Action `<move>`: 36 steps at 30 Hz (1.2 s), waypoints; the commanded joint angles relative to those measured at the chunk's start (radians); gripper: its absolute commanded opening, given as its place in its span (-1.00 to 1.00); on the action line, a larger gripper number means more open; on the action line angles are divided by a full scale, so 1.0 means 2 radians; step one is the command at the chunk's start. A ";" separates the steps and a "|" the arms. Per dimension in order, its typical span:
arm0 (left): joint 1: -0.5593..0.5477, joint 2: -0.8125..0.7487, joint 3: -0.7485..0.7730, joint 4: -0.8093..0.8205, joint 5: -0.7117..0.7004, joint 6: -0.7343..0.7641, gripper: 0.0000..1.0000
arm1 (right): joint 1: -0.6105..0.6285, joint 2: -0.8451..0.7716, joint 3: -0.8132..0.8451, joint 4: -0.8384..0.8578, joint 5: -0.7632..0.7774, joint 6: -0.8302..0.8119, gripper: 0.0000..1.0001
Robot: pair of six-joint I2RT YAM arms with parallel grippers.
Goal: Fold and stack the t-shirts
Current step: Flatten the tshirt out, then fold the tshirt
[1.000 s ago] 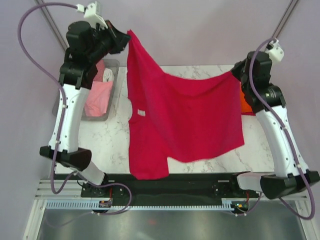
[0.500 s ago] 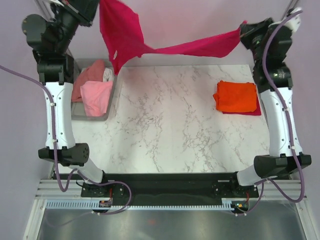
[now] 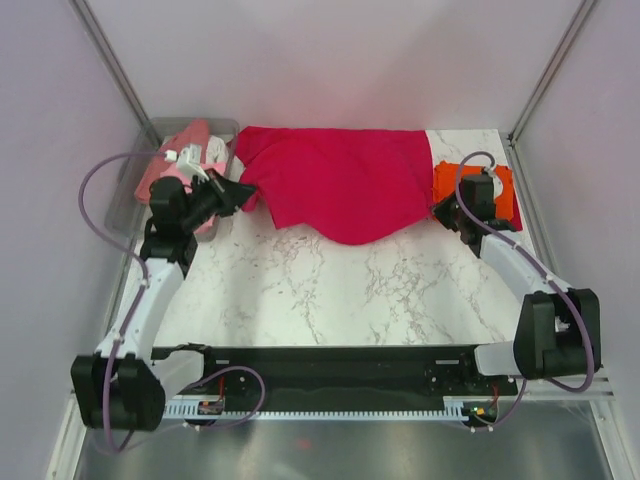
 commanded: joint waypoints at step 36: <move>-0.012 -0.213 -0.153 -0.188 -0.199 -0.019 -0.96 | 0.023 -0.121 -0.121 -0.093 0.121 -0.072 -1.00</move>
